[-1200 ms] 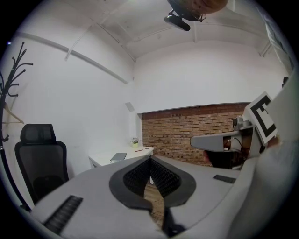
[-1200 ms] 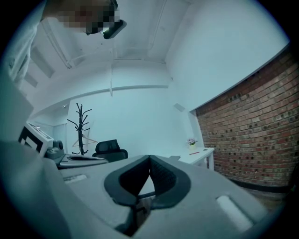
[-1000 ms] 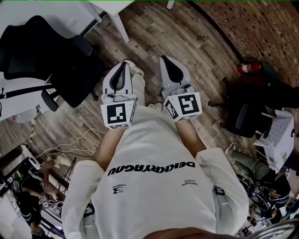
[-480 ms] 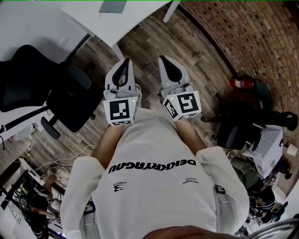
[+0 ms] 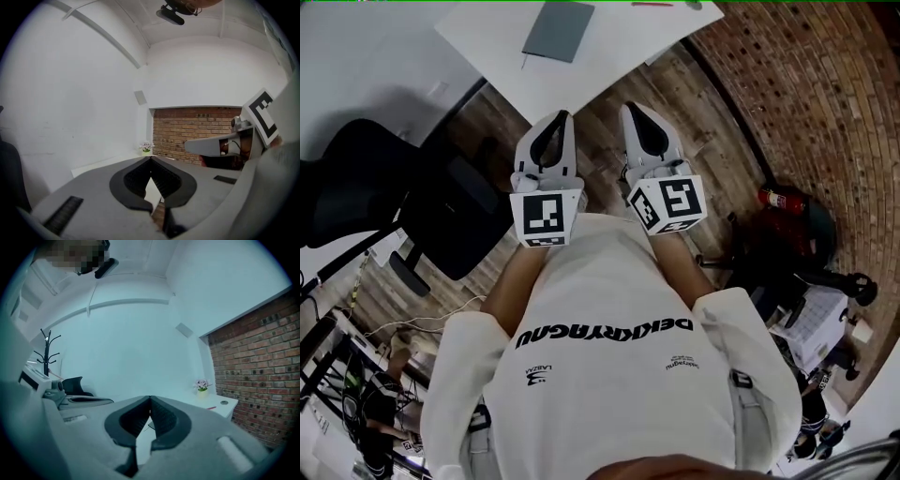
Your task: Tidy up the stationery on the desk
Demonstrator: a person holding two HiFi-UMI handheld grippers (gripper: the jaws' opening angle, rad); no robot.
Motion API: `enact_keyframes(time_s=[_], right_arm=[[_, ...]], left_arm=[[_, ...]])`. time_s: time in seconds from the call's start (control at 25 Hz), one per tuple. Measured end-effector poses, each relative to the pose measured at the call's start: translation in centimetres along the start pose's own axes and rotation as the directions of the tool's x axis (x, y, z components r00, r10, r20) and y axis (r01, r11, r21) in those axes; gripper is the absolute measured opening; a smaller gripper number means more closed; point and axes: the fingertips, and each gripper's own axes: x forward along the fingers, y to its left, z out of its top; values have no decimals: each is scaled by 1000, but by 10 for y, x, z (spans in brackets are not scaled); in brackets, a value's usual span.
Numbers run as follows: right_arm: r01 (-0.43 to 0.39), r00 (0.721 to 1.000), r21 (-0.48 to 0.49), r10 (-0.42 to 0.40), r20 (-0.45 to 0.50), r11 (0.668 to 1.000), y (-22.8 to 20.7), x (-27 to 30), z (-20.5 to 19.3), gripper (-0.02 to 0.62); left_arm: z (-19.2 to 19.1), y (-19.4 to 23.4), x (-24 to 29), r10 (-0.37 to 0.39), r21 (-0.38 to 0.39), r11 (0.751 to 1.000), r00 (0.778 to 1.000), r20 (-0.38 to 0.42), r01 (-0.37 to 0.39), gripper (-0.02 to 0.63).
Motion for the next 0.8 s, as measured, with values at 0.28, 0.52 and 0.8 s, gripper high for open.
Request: enact_keyframes(time_s=[0.28, 0.52, 0.8], right_arm=[[30, 999, 32, -29, -29, 999, -20, 47, 1, -3], [16, 998, 30, -15, -55, 999, -35, 77, 2, -2], [-48, 995, 30, 50, -81, 998, -64, 130, 9, -2]], left_arm=[[-4, 36, 42, 17, 15, 1000, 999, -51, -16, -2], [-8, 55, 74, 42, 12, 999, 995, -94, -41, -2], [-15, 73, 126, 100, 19, 995, 982, -157, -99, -2]])
